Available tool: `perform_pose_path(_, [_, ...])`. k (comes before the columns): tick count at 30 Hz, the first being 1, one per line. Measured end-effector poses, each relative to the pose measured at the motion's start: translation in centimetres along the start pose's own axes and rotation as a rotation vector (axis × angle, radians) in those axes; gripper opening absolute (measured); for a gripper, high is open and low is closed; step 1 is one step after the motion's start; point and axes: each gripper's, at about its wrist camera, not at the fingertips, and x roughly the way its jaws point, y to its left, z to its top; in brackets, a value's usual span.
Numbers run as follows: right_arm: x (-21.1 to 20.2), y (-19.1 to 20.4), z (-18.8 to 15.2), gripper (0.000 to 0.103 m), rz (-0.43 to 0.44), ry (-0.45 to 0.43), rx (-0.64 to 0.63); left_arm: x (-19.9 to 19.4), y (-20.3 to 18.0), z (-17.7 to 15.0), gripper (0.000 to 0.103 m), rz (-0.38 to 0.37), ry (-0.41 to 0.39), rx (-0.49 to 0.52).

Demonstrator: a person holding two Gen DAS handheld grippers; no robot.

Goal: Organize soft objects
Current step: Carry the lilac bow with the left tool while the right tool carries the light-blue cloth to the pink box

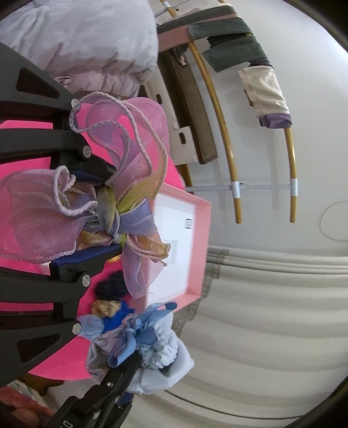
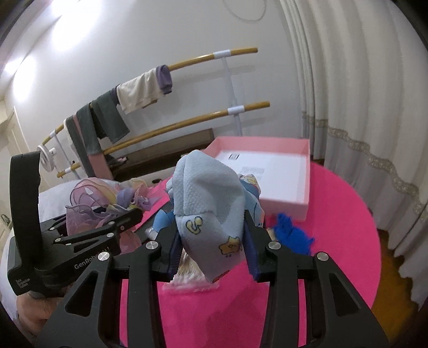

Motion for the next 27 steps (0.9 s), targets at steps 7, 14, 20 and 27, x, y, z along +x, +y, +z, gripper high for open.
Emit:
perform_pose_path(7, [1.9,-2.3,4.7,0.037,-0.052,-0.038,0.004,3.8,-0.3,4.8,0.042,0.008,-0.046,0.001])
perform_pose_path(14, [6.3,-5.5,9.6,0.037,-0.088,-0.031,0.044,9.6,-1.3,8.7,0.042,0.029,-0.031,0.032])
perform_pose_path(20, [10.6,-8.0,12.3,0.037,-0.096,-0.005,0.078,15.7,-2.7,12.3,0.042,0.046,-0.008,0.049])
perform_pose_path(27, [16.0,-9.7,14.1,0.037,-0.106,0.059,0.098,23.9,-3.5,16.2,0.043,0.061,0.039,0.048])
